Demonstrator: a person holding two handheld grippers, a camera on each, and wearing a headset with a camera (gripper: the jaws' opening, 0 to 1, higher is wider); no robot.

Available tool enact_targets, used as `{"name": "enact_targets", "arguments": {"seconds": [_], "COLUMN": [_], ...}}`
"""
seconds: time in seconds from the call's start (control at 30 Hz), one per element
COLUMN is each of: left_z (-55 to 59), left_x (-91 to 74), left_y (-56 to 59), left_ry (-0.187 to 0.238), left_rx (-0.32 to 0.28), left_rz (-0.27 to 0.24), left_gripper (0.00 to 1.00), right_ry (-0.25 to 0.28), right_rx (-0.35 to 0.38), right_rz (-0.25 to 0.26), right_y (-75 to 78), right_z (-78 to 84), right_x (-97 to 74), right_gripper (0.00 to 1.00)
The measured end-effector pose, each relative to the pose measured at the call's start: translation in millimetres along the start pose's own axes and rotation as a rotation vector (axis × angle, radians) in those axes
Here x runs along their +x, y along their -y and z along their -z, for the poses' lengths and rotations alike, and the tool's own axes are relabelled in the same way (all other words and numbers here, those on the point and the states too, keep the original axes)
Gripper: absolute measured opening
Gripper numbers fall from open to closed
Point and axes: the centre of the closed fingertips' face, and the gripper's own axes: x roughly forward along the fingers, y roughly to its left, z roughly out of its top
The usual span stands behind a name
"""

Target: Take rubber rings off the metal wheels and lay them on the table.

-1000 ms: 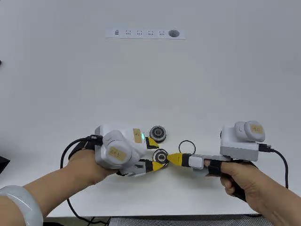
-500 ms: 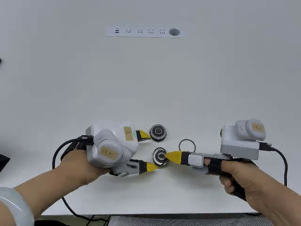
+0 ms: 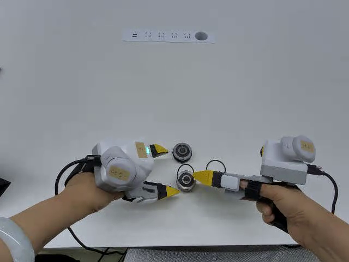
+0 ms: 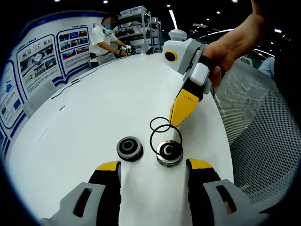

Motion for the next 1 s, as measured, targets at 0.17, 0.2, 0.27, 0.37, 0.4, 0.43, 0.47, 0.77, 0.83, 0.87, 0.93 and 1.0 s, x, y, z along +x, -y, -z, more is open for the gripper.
{"name": "enact_targets", "arguments": {"seconds": [0.17,0.2,0.27,0.37,0.4,0.43,0.47,0.77,0.83,0.87,0.93,1.0], "left_z": [0.8,1.2,2.0,2.8,2.9,3.7,3.3,3.1,2.2,1.4,0.9,1.0], "left_x": [-2.6,-3.1,-3.7,-4.9,-5.2,-5.3,-5.5,-5.9,-6.1,-6.3,-6.7,-6.9], "left_y": [-3.2,-4.2,-4.4,-4.9,-5.6,-5.6,-5.0,-6.6,-6.8,-6.6,-6.8,-6.7], "left_ry": [0.013,0.015,0.013,0.014,0.015,0.011,0.011,0.013,0.013,0.014,0.014,0.014], "left_rx": [-0.032,-0.036,-0.04,-0.045,-0.045,-0.048,-0.049,-0.055,-0.053,-0.054,-0.055,-0.059], "left_rz": [-0.013,-0.018,-0.018,-0.019,-0.022,-0.02,-0.019,-0.023,-0.026,-0.026,-0.028,-0.026], "left_gripper": [0.58,0.59,0.6,0.6,0.6,0.6,0.59,0.59,0.58,0.59,0.58,0.58], "right_ry": [0.043,0.054,0.062,0.078,0.08,0.085,0.086,0.088,0.084,0.083,0.077,0.078], "right_rx": [0.019,0.024,0.028,0.037,0.038,0.038,0.041,0.061,0.057,0.047,0.034,0.013], "right_rz": [0.025,0.03,0.039,0.058,0.063,0.078,0.083,0.155,0.164,0.175,0.188,0.204], "right_y": [10.8,13.3,17.3,25.0,27.2,31.6,33.9,57.8,59.8,61.7,62.4,65.1], "right_z": [-9.7,-12.3,-15.2,-19.2,-19.7,-20.2,-20.3,-16.7,-15.9,-15.8,-14.1,-14.8], "right_x": [-11.2,-13.8,-17.3,-22.5,-23.6,-25.6,-26.7,-35.4,-35.3,-35.3,-34.1,-35.3], "right_gripper": [0.01,0.01,0.01,0.01,0.01,0.01,0.01,0.01,0.02,0.02,0.02,0.02]}}
